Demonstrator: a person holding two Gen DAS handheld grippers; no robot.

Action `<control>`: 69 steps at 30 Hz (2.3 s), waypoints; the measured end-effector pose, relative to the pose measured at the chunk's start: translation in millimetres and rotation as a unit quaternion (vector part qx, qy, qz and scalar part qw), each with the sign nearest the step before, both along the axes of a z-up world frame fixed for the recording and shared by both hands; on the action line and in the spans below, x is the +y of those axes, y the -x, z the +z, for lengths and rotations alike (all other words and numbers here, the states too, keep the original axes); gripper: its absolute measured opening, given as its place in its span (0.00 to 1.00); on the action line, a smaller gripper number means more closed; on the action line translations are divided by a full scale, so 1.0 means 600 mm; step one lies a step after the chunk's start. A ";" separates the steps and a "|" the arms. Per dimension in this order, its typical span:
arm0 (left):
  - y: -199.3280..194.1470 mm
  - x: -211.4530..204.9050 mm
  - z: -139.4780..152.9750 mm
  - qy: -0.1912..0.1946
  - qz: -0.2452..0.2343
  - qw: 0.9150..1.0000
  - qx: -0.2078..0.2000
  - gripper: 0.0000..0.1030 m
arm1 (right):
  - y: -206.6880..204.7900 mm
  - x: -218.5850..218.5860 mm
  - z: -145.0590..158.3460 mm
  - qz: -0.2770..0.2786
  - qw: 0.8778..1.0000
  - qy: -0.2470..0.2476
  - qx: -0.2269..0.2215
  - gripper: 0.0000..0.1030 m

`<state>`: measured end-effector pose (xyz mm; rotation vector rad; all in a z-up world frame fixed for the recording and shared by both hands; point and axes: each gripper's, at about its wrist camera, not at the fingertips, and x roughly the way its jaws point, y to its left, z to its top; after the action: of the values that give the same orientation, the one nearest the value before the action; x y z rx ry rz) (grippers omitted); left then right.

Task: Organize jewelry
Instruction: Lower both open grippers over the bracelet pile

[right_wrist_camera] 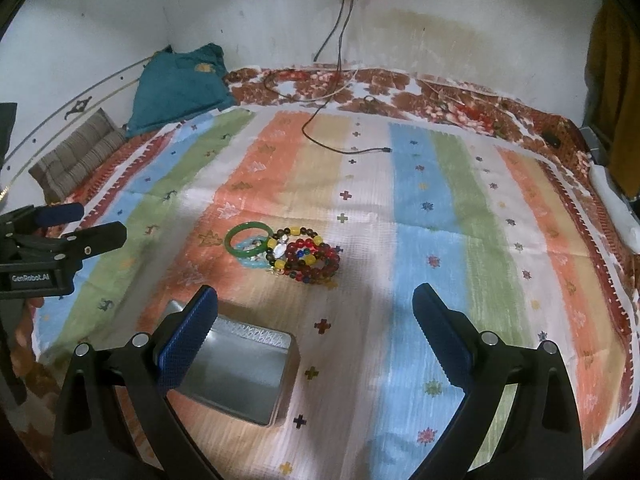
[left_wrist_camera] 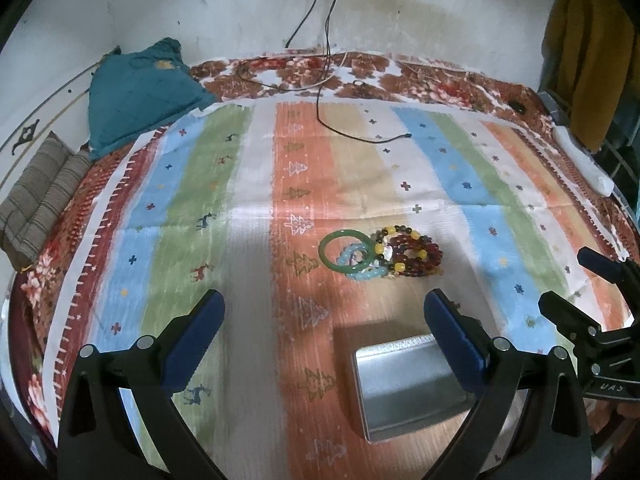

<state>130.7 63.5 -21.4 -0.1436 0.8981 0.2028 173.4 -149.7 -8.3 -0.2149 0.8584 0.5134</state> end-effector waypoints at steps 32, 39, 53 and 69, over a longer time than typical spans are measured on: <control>-0.163 0.057 -0.119 -0.030 0.013 0.994 0.109 0.94 | -0.138 0.054 -0.086 -0.011 0.997 0.035 0.060 0.96; -0.190 0.068 -0.156 -0.012 0.010 0.991 0.132 0.94 | -0.166 0.061 -0.112 -0.015 0.996 0.044 0.078 0.96; -0.235 0.079 -0.198 -0.002 0.004 0.989 0.150 0.89 | -0.217 0.097 -0.170 -0.010 0.992 0.067 0.103 0.96; -0.270 0.083 -0.240 0.008 -0.011 0.985 0.175 0.65 | -0.250 0.132 -0.209 -0.008 0.988 0.091 0.123 0.71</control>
<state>292.5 113.3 -165.6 -0.1142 1.2500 0.2037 323.6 -70.4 -133.4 -0.3158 1.1480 0.4527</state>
